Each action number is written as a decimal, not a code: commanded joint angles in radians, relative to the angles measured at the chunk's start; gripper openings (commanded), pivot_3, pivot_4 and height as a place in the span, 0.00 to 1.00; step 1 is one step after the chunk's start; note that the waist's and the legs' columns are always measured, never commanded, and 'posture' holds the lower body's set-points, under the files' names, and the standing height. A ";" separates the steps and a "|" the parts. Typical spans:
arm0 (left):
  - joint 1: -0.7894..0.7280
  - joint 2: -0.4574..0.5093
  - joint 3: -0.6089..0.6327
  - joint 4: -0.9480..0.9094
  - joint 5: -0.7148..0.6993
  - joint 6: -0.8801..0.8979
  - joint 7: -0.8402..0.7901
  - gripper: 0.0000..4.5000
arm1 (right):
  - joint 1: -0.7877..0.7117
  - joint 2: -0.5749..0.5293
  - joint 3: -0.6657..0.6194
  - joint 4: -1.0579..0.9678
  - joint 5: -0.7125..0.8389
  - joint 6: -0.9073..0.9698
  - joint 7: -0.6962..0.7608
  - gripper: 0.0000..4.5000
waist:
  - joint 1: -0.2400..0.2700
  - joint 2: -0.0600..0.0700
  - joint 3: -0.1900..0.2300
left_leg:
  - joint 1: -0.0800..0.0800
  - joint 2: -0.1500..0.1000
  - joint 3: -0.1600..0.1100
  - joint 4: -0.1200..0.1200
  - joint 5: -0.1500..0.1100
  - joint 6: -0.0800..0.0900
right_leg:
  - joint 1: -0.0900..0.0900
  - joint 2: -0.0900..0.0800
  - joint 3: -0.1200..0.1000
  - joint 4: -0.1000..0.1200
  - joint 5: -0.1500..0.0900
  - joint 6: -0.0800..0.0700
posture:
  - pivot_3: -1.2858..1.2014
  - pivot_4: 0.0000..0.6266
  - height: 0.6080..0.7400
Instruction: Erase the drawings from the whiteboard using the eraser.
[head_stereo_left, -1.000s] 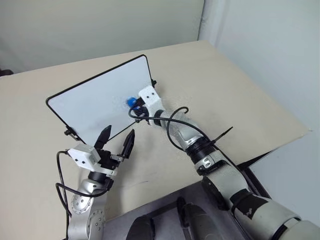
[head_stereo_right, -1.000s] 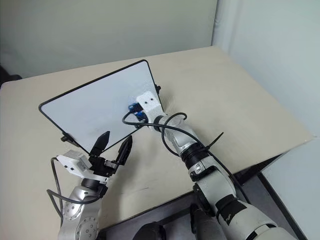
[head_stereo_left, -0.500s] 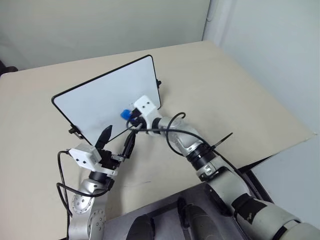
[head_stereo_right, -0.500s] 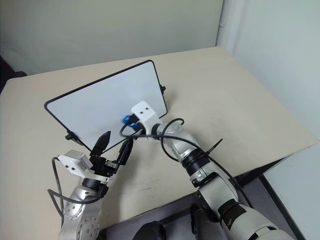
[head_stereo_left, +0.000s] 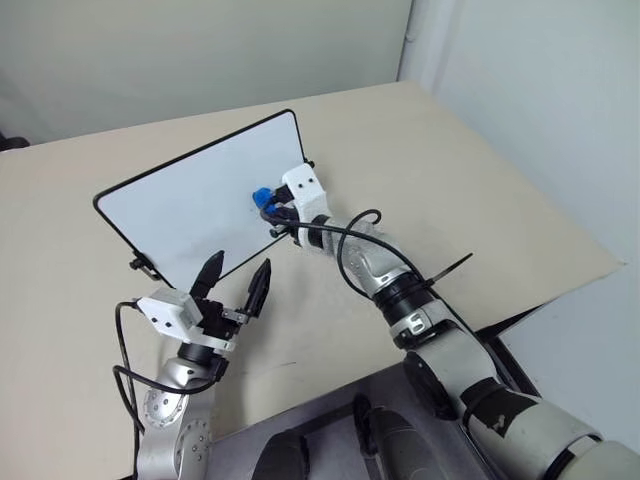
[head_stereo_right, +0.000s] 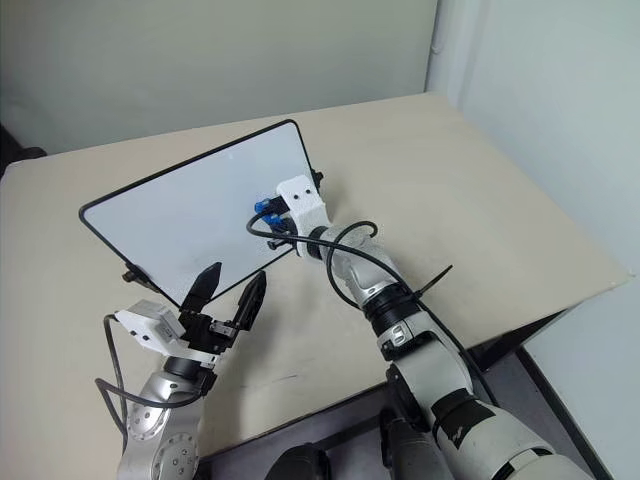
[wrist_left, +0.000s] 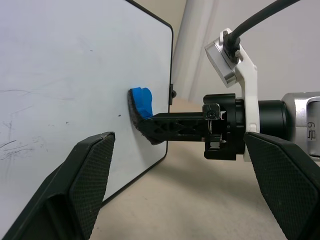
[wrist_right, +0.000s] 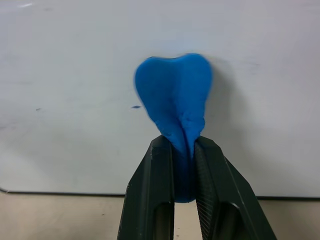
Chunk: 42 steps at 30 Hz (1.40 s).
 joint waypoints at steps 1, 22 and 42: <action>-0.003 0.002 0.009 -0.029 -0.005 -0.011 -0.001 1.00 | 0.022 0.069 0.068 -0.062 -0.015 0.016 0.055 0.05 | -0.003 0.000 0.000 | 0.000 0.000 0.000 0.000 0.000 0.000 | 0.000 0.000 0.000 0.000 0.000 0.000 | 0.52 0.24 1.00; -0.016 0.008 0.018 -0.021 -0.006 -0.011 -0.004 1.00 | -0.073 0.052 -0.072 0.088 -0.014 -0.032 -0.108 0.05 | 0.003 0.000 0.000 | 0.000 0.000 0.000 0.001 0.000 0.000 | 0.000 0.000 0.000 0.000 0.001 -0.002 | 0.52 0.24 1.00; -0.031 0.008 0.002 -0.012 0.003 -0.008 -0.011 1.00 | 0.212 -0.161 -0.069 -0.480 0.012 0.343 -0.058 0.05 | 0.008 0.000 0.000 | 0.000 0.000 0.001 0.002 0.000 0.000 | 0.001 -0.001 0.000 0.000 0.004 -0.005 | 0.52 0.24 1.00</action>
